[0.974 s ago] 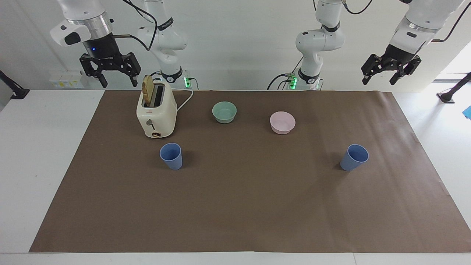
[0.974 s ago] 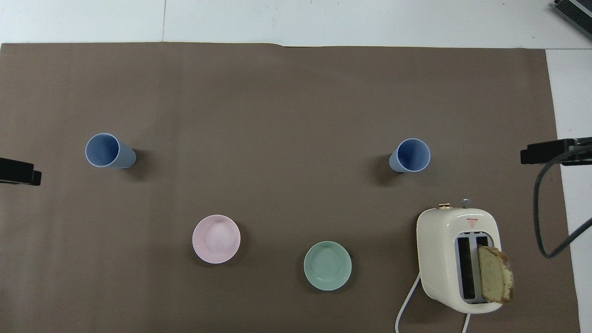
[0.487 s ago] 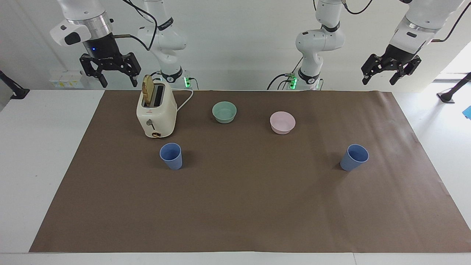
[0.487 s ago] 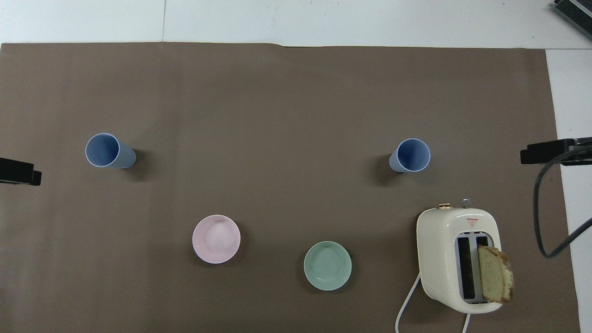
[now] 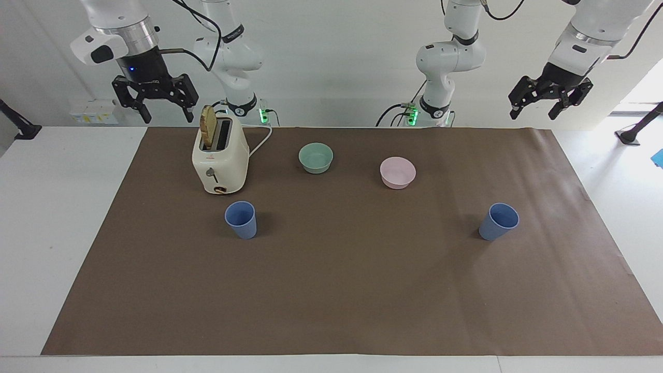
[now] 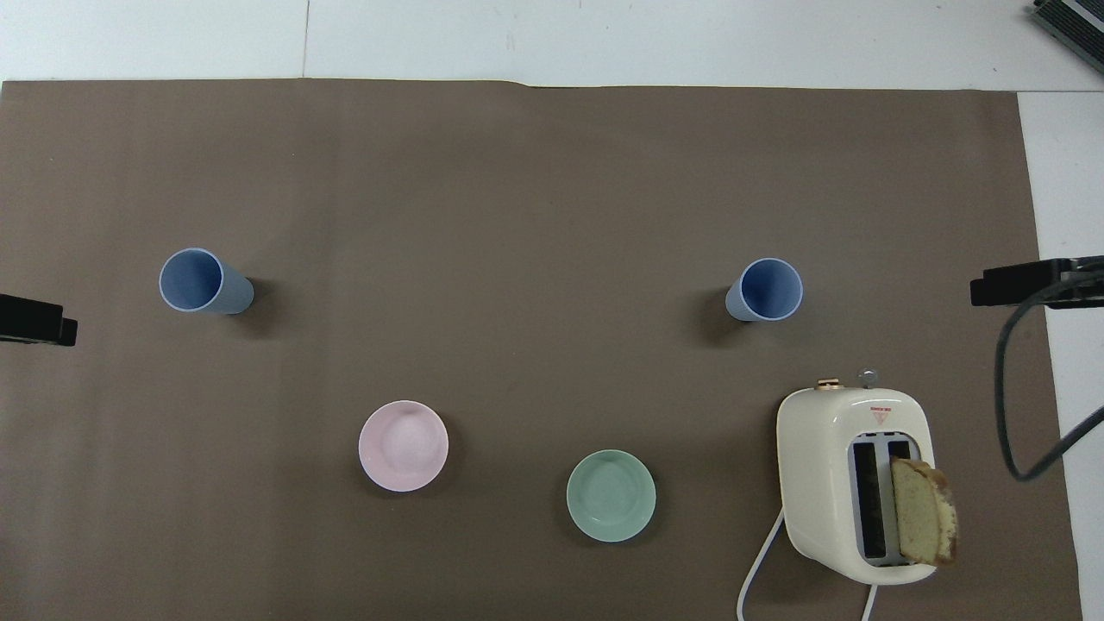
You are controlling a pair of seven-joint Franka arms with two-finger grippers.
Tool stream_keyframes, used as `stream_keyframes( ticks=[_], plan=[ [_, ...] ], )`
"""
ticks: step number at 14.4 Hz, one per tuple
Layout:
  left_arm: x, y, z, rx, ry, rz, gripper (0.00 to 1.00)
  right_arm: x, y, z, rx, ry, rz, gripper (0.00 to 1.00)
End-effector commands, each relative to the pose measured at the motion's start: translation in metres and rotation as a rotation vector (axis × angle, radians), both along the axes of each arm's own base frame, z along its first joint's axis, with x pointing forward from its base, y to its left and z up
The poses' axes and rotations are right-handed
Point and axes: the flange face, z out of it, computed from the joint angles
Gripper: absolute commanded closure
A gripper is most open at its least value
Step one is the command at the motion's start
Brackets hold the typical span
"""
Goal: Stack blue cups with both arms
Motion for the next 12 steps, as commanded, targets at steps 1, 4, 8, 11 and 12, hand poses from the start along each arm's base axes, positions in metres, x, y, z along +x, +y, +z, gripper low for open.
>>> stream_keyframes(
  ticks=[1, 4, 8, 11, 12],
  plan=[
    [-0.0077, -0.0021, -0.0021, -0.004, 0.000, -0.009, 0.00, -0.0036, -0.0032, 0.0008, -0.001, 0.005, 0.021, 0.00],
    [-0.0075, -0.0021, -0.0027, -0.004, 0.000, -0.009, 0.00, -0.0034, -0.0032, 0.0009, -0.001, 0.003, 0.021, 0.00],
    [-0.0073, -0.0020, -0.0069, -0.004, 0.008, -0.009, 0.00, -0.0036, -0.0032, 0.0008, -0.001, 0.005, 0.021, 0.00],
    [-0.0074, -0.0020, -0.0077, -0.004, 0.011, -0.007, 0.00, -0.0036, -0.0032, 0.0008, -0.001, 0.005, 0.021, 0.00],
    [-0.0074, -0.0020, -0.0084, -0.004, 0.012, -0.009, 0.00, -0.0034, -0.0032, 0.0009, -0.001, 0.003, 0.021, 0.00]
  ],
)
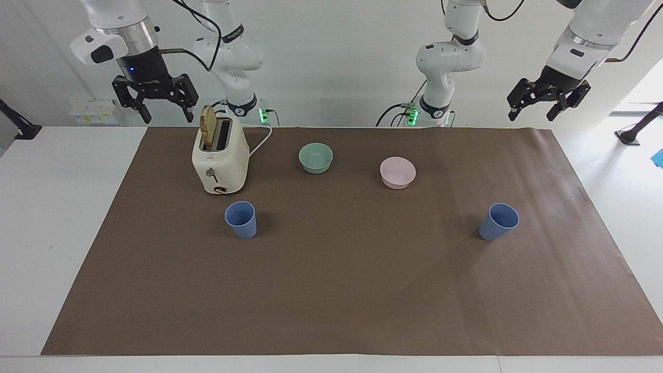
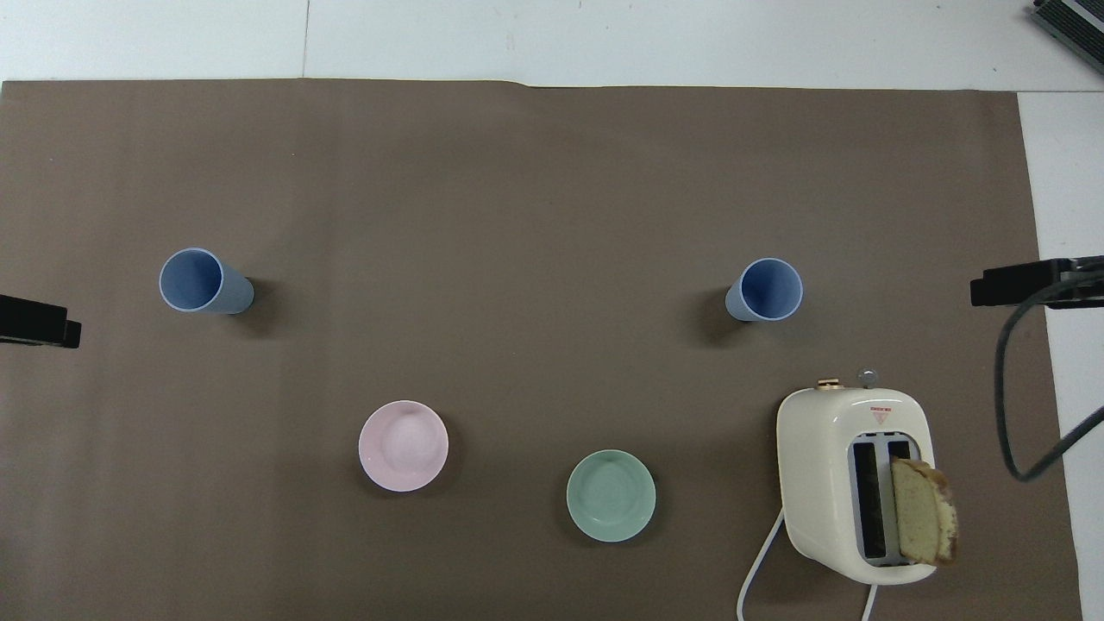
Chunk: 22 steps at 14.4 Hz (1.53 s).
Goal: Stack blue cups with both arms
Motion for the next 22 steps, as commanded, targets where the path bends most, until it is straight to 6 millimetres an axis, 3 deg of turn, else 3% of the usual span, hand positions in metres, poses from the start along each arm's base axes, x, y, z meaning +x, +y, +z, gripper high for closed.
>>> stream_keyframes(
  ticks=[1, 4, 8, 13, 19, 22],
  plan=[
    [-0.008, -0.002, -0.001, -0.004, -0.003, -0.009, 0.00, -0.003, -0.003, 0.001, -0.001, 0.003, 0.021, 0.00],
    [-0.006, -0.002, -0.005, -0.004, 0.001, -0.007, 0.00, -0.003, -0.003, 0.001, -0.001, 0.003, 0.021, 0.00],
    [0.014, 0.010, -0.041, -0.006, -0.061, 0.031, 0.00, -0.004, -0.003, 0.001, -0.001, 0.005, 0.021, 0.00],
    [0.057, 0.046, -0.123, -0.013, -0.090, 0.153, 0.00, -0.004, -0.003, 0.001, -0.001, 0.005, 0.021, 0.00],
    [0.081, 0.061, -0.234, -0.021, -0.045, 0.277, 0.00, -0.003, -0.003, 0.001, -0.001, 0.003, 0.021, 0.00],
    [0.086, 0.058, -0.262, -0.024, -0.058, 0.309, 0.00, -0.004, -0.003, 0.001, -0.001, 0.005, 0.021, 0.00]
  ],
)
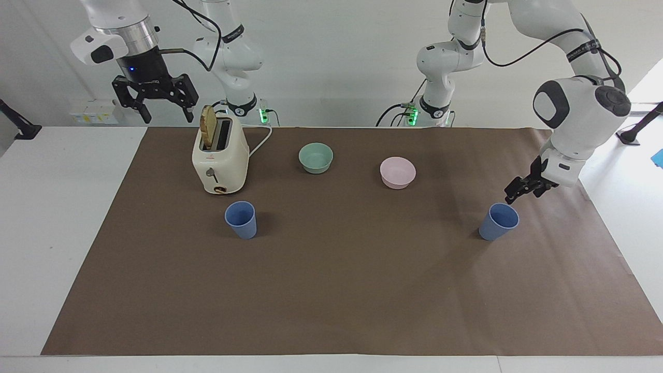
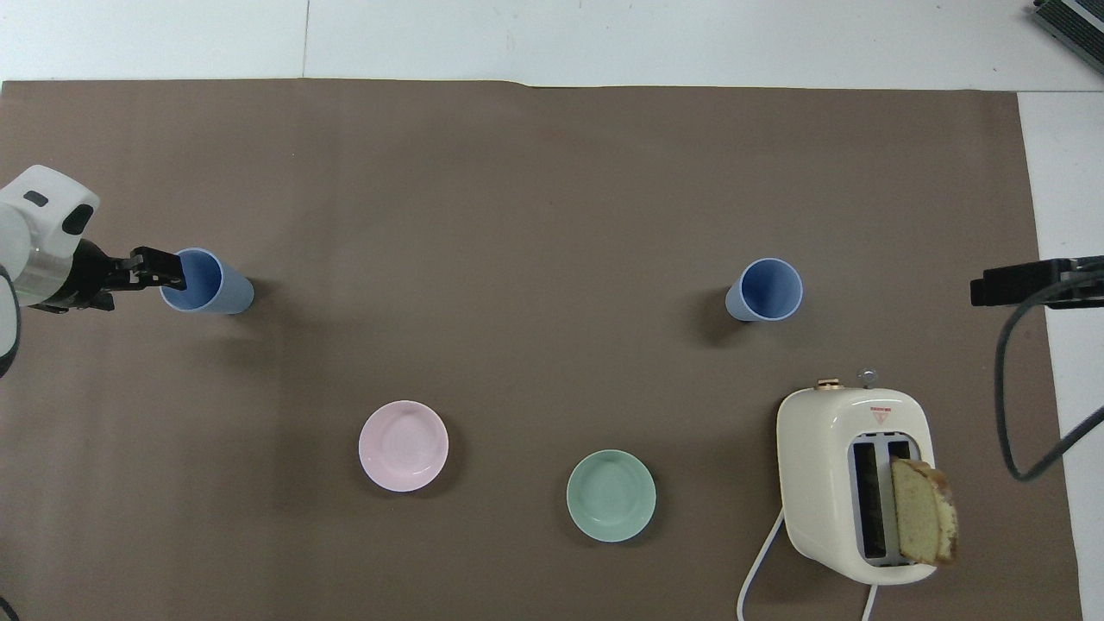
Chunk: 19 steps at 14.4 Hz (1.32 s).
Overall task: Stack blue cups with both arms
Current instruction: 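Reach the left gripper to the blue cup nearest it and grasp it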
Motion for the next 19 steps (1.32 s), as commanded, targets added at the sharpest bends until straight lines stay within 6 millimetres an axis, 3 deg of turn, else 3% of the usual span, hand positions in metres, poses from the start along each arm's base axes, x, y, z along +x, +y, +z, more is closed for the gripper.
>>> stream_keyframes(
  ticks=[1, 4, 5, 7, 8, 12, 16, 18, 19],
  plan=[
    [0.002, -0.005, -0.020, -0.005, -0.024, 0.029, 0.00, -0.003, -0.003, 0.001, -0.001, 0.003, 0.021, 0.00],
    [-0.002, -0.006, -0.031, -0.006, -0.009, 0.029, 0.03, -0.004, -0.003, 0.001, -0.001, 0.005, 0.021, 0.00],
    [-0.003, -0.004, -0.031, -0.006, -0.009, 0.029, 0.36, -0.004, -0.003, 0.001, -0.001, 0.005, 0.021, 0.00],
    [-0.003, -0.002, -0.031, -0.007, -0.006, 0.031, 0.87, -0.003, -0.003, 0.001, -0.001, 0.003, 0.021, 0.00],
    [-0.003, -0.001, -0.031, -0.007, -0.006, 0.031, 1.00, -0.003, -0.003, 0.001, -0.001, 0.003, 0.021, 0.00],
    [0.001, -0.003, -0.027, -0.027, -0.018, 0.040, 1.00, -0.004, -0.003, 0.001, -0.001, 0.005, 0.021, 0.00],
    [0.018, -0.008, -0.002, -0.085, -0.067, 0.075, 1.00, -0.004, -0.003, 0.001, -0.001, 0.005, 0.021, 0.00],
    [0.018, -0.022, 0.022, -0.090, -0.080, 0.087, 1.00, -0.004, -0.003, 0.001, -0.001, 0.005, 0.021, 0.00],
    [0.018, -0.045, 0.036, -0.098, -0.081, 0.113, 1.00, -0.003, -0.003, 0.001, -0.001, 0.003, 0.021, 0.00]
  ],
)
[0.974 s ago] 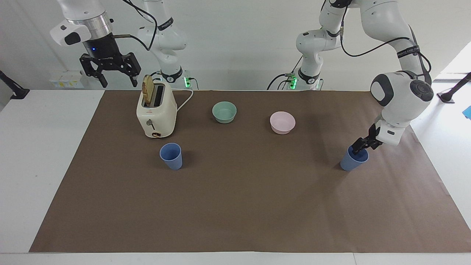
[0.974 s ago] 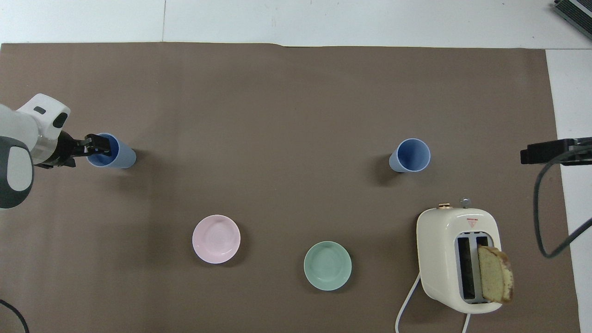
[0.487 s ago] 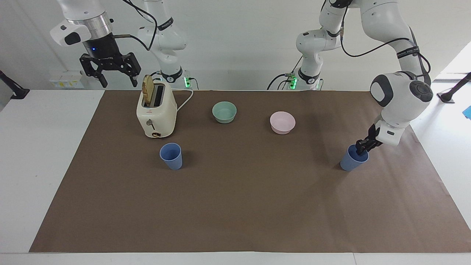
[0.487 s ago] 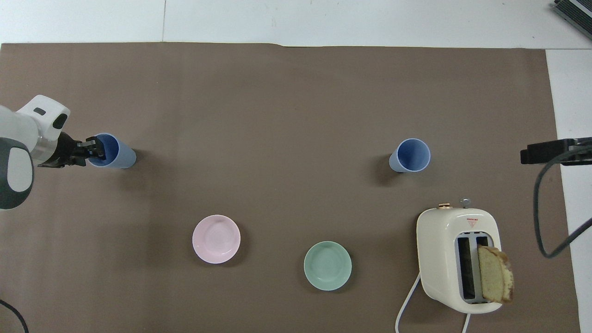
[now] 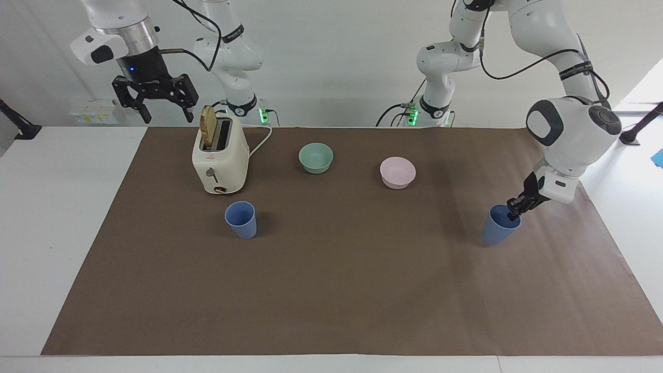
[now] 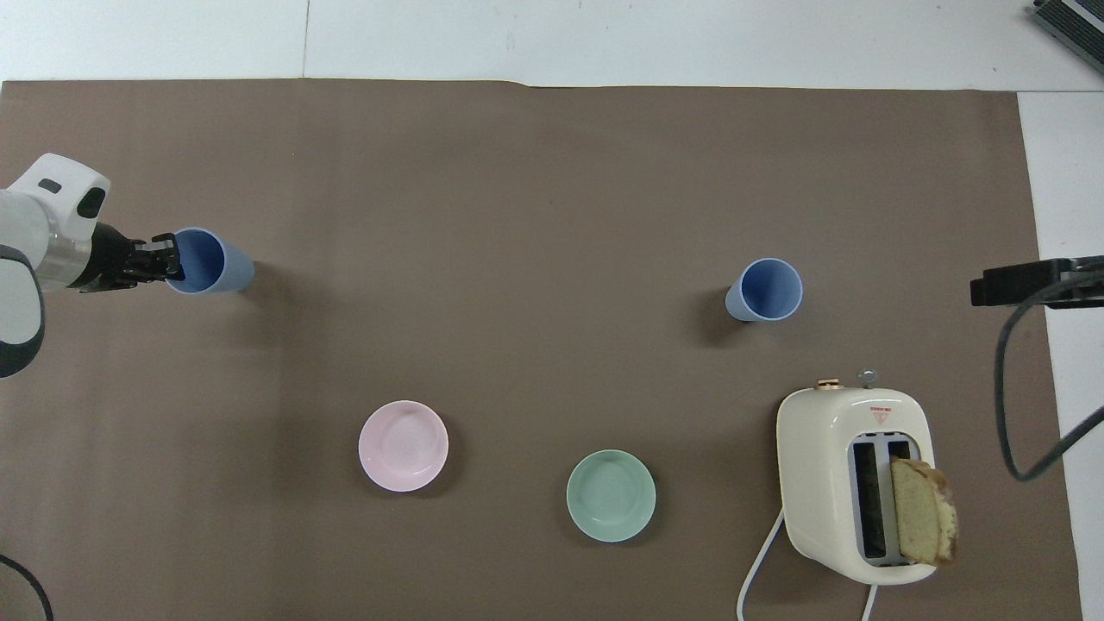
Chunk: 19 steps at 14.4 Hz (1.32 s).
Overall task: Stack blue cups with both arms
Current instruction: 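Carry the blue cup with the left gripper toward the table center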
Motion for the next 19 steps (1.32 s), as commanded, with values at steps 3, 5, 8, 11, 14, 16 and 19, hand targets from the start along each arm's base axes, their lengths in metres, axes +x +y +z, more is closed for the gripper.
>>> stream_keyframes(
  ticks=[3, 5, 8, 11, 14, 16, 19],
  plan=[
    [-0.008, -0.095, 0.055, -0.032, -0.020, 0.118, 1.00, -0.004, -0.003, 0.001, -0.001, 0.005, 0.021, 0.00],
    [-0.018, -0.147, 0.059, -0.043, -0.010, 0.130, 1.00, -0.004, -0.003, 0.001, -0.001, 0.005, 0.021, 0.00],
    [-0.042, -0.222, 0.061, -0.055, 0.005, 0.106, 1.00, -0.004, -0.003, 0.001, -0.001, 0.005, 0.021, 0.00],
    [-0.071, -0.308, 0.040, -0.063, 0.038, 0.084, 1.00, -0.004, -0.003, 0.001, -0.001, 0.005, 0.021, 0.00],
    [-0.089, -0.359, 0.008, -0.068, 0.038, 0.019, 1.00, -0.004, -0.003, 0.001, -0.001, 0.005, 0.021, 0.00],
    [-0.098, -0.383, -0.013, -0.064, 0.045, -0.014, 1.00, -0.003, -0.003, 0.001, -0.001, 0.003, 0.021, 0.00],
    [-0.097, -0.383, -0.021, -0.045, 0.040, -0.025, 1.00, -0.004, -0.004, 0.001, -0.001, 0.005, 0.020, 0.00]
  ],
)
